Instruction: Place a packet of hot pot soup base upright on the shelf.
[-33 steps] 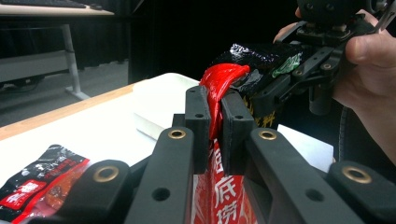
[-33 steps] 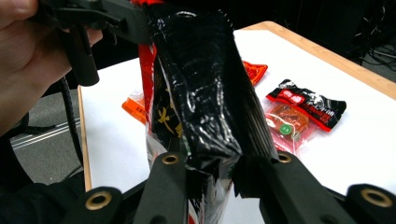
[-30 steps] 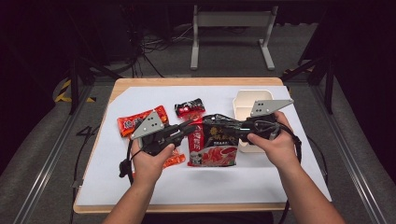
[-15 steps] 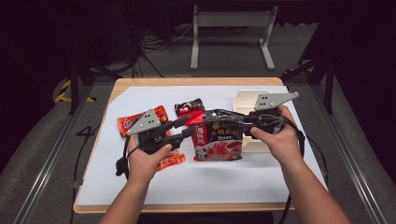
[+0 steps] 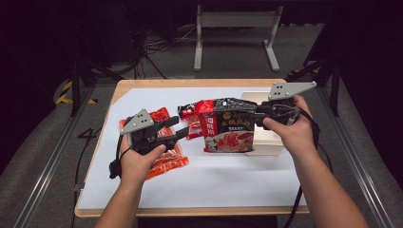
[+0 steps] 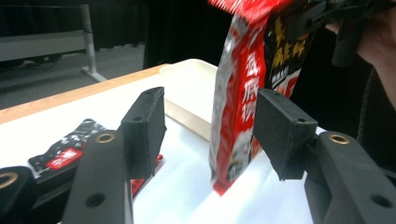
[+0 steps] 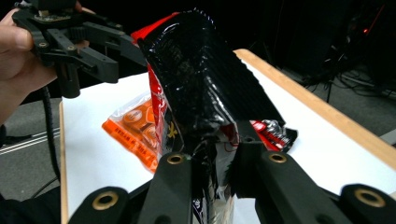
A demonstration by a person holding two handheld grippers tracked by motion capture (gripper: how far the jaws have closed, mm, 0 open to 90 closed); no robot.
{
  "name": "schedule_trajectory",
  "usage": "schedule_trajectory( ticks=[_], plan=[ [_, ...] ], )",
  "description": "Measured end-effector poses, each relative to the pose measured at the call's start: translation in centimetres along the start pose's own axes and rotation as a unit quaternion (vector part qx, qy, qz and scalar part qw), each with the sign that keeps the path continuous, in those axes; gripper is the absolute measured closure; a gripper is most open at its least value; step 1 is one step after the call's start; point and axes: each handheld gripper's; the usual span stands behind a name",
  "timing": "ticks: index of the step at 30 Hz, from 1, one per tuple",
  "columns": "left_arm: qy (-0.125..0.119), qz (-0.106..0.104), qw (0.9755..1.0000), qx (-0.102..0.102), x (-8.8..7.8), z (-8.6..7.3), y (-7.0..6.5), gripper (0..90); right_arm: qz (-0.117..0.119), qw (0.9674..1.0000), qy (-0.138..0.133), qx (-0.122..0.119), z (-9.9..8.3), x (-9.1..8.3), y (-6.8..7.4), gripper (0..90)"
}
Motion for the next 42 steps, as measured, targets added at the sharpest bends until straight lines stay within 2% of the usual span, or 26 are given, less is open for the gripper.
schedule_trajectory(
  ticks=[8,9,13,17,26,30,39,42],
  plan=[
    [0.002,0.023,0.9996,-0.016,-1.2,-0.6,0.8,41.9,-0.018,0.9998,-0.009,0.0,0.9,-1.2,-1.5,79.8],
    [0.005,0.031,0.9994,-0.015,-1.4,-0.8,0.9,41.9,-0.021,0.9997,-0.011,-0.001,1.0,-1.4,-1.7,79.8],
    [0.01,0.049,0.9986,-0.02,-1.9,-1.0,1.2,35.3,-0.038,0.9992,-0.008,0.01,1.3,-2.0,-2.8,79.7],
    [0.009,0.061,0.9978,-0.024,-2.3,-1.1,1.6,33.0,-0.054,0.9984,-0.009,0.013,1.5,-2.5,-3.8,79.7],
    [0.014,0.066,0.9972,-0.033,-2.5,-1.4,2.1,31.1,-0.078,0.9964,-0.024,0.021,1.3,-3.4,-6.1,79.6],
    [0.016,0.067,0.9972,-0.03,-2.4,-1.3,2.1,30.5,-0.085,0.996,-0.022,0.018,1.4,-3.6,-6.5,79.5],
    [0.015,0.073,0.9967,-0.032,-2.5,-1.4,2.3,29.9,-0.126,0.992,-0.009,0.0,1.6,-3.8,-8.2,79.5],
    [0.017,0.074,0.9965,-0.035,-2.6,-1.5,2.4,29.9,-0.131,0.9912,-0.016,0.005,1.4,-3.7,-8.7,79.4]
  ],
)
Point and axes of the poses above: each handheld gripper's, and its own axes: x roughly forward along the jaws, z roughly out of its top, y roughly to its left, and after that the axes turned 15 degrees about y, right-handed
